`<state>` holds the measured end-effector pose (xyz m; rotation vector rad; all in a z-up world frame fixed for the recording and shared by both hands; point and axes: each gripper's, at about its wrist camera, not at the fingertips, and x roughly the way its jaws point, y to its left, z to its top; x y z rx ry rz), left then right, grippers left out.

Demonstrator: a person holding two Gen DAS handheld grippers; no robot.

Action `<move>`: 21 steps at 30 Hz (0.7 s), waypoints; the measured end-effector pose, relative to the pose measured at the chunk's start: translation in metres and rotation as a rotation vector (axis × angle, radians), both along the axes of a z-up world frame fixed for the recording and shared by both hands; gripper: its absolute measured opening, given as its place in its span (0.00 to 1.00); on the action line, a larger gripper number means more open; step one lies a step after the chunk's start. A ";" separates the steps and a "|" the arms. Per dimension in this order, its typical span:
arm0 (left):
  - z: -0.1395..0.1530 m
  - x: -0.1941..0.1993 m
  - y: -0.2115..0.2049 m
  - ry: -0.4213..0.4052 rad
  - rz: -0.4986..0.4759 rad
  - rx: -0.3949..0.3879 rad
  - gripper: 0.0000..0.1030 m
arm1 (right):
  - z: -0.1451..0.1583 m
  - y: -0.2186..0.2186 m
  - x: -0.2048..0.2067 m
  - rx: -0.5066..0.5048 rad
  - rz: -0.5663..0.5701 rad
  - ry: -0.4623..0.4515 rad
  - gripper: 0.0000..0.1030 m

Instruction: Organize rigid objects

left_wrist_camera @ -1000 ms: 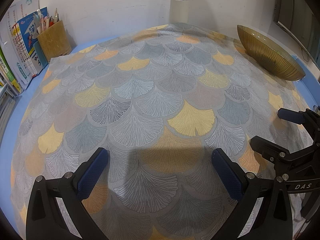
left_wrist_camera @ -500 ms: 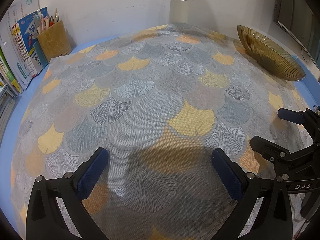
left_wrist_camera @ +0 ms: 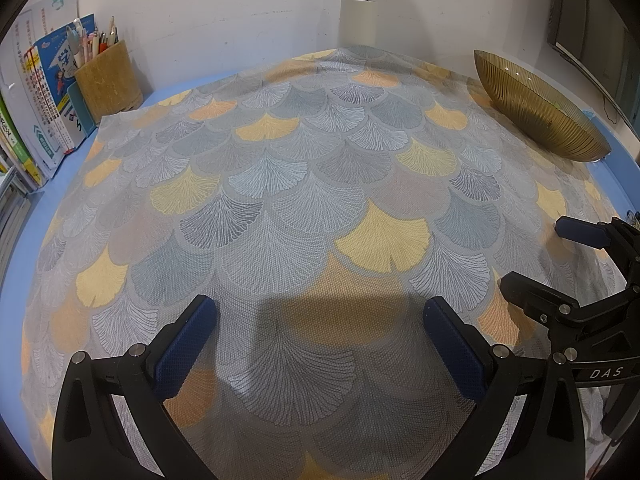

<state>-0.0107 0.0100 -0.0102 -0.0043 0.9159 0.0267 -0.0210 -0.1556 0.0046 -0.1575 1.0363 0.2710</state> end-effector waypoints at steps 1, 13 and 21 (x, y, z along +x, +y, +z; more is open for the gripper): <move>0.001 0.001 0.000 0.000 0.000 0.000 1.00 | 0.000 0.000 0.000 0.000 0.000 0.000 1.00; 0.001 0.001 0.000 0.000 0.000 0.000 1.00 | 0.001 0.000 0.000 0.000 0.000 0.000 1.00; -0.001 -0.001 0.000 0.000 0.000 0.000 1.00 | 0.001 0.000 0.000 0.000 0.001 0.000 1.00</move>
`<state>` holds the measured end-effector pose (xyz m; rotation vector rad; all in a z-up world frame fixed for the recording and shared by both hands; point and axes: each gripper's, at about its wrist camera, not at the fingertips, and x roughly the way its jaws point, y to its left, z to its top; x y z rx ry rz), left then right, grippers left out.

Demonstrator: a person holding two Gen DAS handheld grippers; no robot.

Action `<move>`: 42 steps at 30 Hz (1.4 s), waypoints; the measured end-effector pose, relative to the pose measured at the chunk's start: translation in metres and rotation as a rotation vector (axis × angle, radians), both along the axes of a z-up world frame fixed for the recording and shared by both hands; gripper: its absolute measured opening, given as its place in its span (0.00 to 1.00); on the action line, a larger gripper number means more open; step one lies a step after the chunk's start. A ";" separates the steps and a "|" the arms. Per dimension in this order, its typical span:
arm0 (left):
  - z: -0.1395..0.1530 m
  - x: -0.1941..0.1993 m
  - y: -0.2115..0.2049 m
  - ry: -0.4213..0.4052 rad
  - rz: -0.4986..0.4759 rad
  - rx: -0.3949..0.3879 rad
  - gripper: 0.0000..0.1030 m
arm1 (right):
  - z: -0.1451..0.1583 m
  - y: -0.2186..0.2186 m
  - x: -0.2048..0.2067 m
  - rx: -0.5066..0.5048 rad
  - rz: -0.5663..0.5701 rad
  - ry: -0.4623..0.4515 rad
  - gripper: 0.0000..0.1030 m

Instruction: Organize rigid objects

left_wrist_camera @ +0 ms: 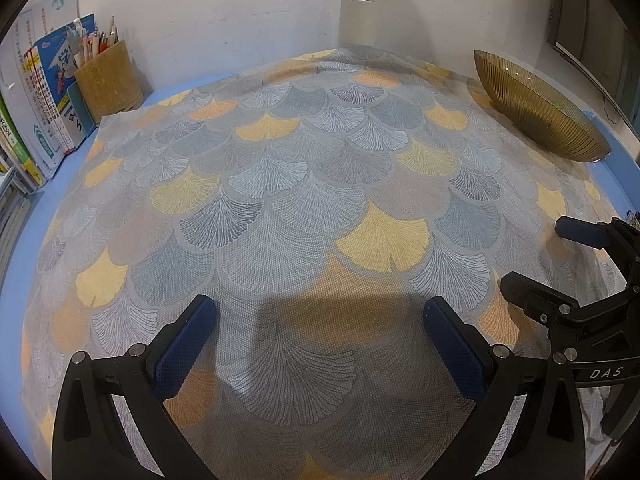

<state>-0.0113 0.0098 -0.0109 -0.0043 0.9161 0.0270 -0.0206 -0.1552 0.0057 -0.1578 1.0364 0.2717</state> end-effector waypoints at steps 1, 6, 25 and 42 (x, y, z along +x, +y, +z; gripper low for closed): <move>0.000 0.000 0.000 0.000 0.000 0.000 1.00 | -0.001 0.000 0.000 0.000 0.000 0.000 1.00; 0.001 0.001 0.000 0.000 0.000 0.000 1.00 | 0.000 0.000 0.000 0.000 0.000 0.000 1.00; 0.001 0.001 0.000 0.000 0.000 0.000 1.00 | -0.001 0.000 -0.001 0.000 0.001 0.000 1.00; 0.001 0.001 0.000 0.000 0.000 0.000 1.00 | 0.001 0.000 0.000 0.000 0.001 0.000 1.00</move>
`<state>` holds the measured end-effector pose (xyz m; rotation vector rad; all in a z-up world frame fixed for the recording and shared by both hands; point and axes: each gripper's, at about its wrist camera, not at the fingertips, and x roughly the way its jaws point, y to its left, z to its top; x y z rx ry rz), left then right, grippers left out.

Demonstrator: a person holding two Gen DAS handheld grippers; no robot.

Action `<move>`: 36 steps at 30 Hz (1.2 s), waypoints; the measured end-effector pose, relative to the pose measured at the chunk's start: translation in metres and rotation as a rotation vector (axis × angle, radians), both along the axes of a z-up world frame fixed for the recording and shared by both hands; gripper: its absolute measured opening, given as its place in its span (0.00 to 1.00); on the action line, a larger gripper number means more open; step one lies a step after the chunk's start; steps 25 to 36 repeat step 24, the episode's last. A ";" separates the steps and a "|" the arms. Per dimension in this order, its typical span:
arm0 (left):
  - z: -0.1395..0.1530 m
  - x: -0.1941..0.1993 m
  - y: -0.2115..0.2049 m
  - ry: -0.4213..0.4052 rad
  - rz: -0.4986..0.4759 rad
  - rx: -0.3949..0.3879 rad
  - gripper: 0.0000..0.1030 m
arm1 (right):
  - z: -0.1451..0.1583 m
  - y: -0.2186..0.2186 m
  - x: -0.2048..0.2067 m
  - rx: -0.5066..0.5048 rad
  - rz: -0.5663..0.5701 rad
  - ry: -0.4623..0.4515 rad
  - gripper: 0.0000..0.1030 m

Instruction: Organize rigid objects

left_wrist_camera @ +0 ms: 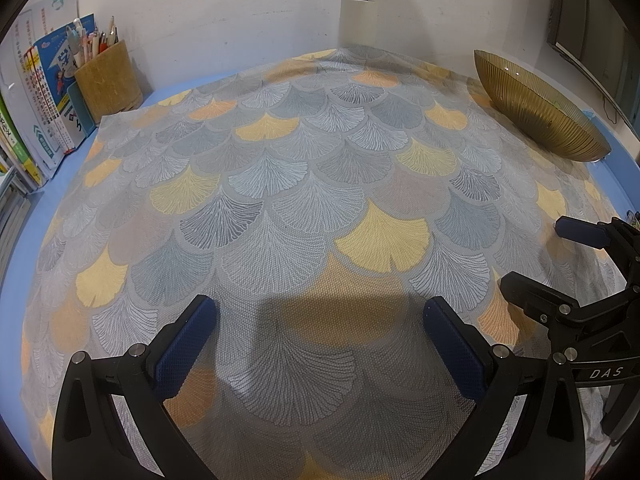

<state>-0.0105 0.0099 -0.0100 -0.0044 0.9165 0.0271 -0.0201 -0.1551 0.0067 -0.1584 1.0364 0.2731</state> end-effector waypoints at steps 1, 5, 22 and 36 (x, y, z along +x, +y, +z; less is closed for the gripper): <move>0.000 0.000 0.000 0.000 0.000 0.000 1.00 | 0.000 0.000 0.000 0.000 0.000 0.000 1.00; 0.001 0.001 0.000 0.000 0.000 0.000 1.00 | -0.002 0.000 -0.001 0.000 0.000 0.000 1.00; 0.001 0.000 0.000 0.000 0.000 -0.003 1.00 | -0.001 0.000 0.000 0.000 0.000 0.001 1.00; 0.001 0.001 0.001 0.000 0.000 -0.004 1.00 | -0.001 0.000 0.000 0.000 0.000 0.001 1.00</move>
